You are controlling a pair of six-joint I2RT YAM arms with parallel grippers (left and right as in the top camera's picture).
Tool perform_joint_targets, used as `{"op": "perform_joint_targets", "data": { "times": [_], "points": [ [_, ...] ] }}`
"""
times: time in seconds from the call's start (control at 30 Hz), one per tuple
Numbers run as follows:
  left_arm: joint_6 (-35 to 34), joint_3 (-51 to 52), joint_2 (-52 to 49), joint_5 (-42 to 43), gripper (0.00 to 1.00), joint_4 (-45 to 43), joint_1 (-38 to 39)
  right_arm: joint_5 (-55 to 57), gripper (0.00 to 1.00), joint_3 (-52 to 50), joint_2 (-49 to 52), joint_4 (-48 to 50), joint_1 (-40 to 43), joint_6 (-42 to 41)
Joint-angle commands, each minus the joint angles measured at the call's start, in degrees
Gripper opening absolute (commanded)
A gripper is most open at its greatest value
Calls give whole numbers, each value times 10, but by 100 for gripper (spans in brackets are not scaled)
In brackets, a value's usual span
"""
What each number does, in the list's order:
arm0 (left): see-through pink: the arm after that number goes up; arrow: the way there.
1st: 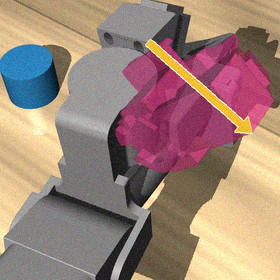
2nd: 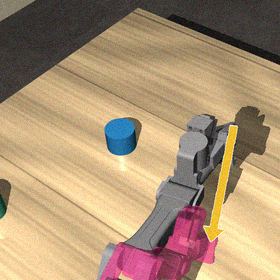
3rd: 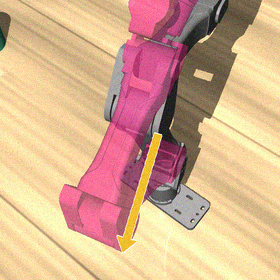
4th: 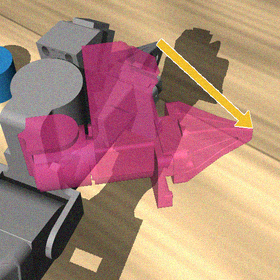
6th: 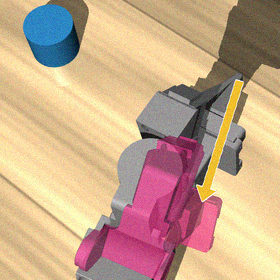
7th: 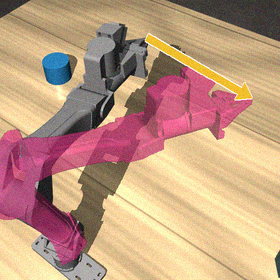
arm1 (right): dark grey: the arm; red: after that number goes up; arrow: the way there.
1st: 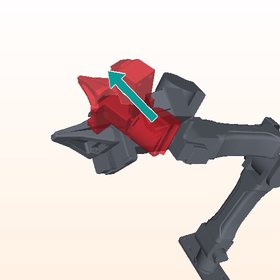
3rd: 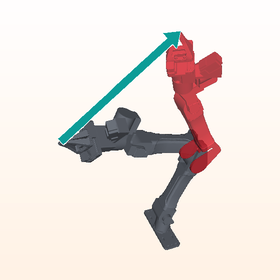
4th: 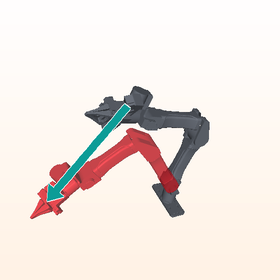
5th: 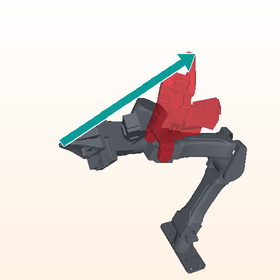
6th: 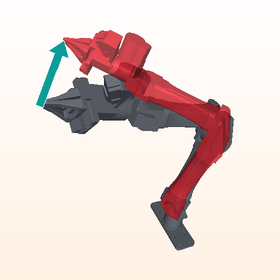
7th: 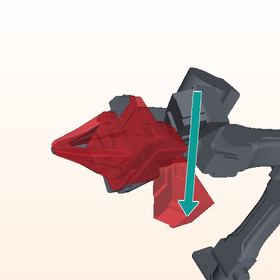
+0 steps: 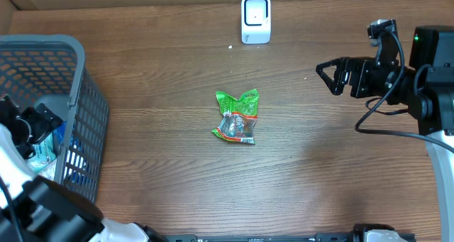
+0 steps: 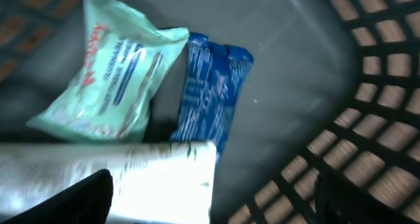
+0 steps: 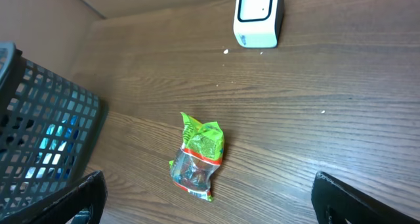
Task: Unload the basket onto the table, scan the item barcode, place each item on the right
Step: 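Return the left gripper into the basket and grasp the blue packet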
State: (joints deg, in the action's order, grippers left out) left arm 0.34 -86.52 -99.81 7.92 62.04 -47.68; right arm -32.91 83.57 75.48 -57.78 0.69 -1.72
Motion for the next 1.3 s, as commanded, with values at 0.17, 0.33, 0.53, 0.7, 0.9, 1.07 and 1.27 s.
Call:
{"op": "perform_joint_targets", "data": {
  "times": [0.17, 0.33, 0.53, 0.7, 0.9, 1.07, 1.27],
  "points": [
    [34, 8, -111, 23, 75, -45, 12, -8, 100, 15, 13, 7, 1, 0],
    [50, 8, -168, 7, 75, -45, 36, -8, 100, 15, 13, 8, 1, 0],
    [47, 8, -211, -39, 57, -47, 65, -8, 100, 15, 13, 4, 1, 0],
    [36, 2, -211, -40, 30, -43, 68, -8, 100, 15, 13, 4, 1, 0],
    [24, -86, -210, -39, 25, 48, 64, -8, 100, 15, 13, 9, 1, 0],
    [24, -243, -210, -39, 4, 166, 64, -9, 100, 15, 13, 11, 1, 0],
    [22, -467, -210, -35, 4, 298, 65, -9, 100, 15, 13, 6, 1, 0]
  ]
}}
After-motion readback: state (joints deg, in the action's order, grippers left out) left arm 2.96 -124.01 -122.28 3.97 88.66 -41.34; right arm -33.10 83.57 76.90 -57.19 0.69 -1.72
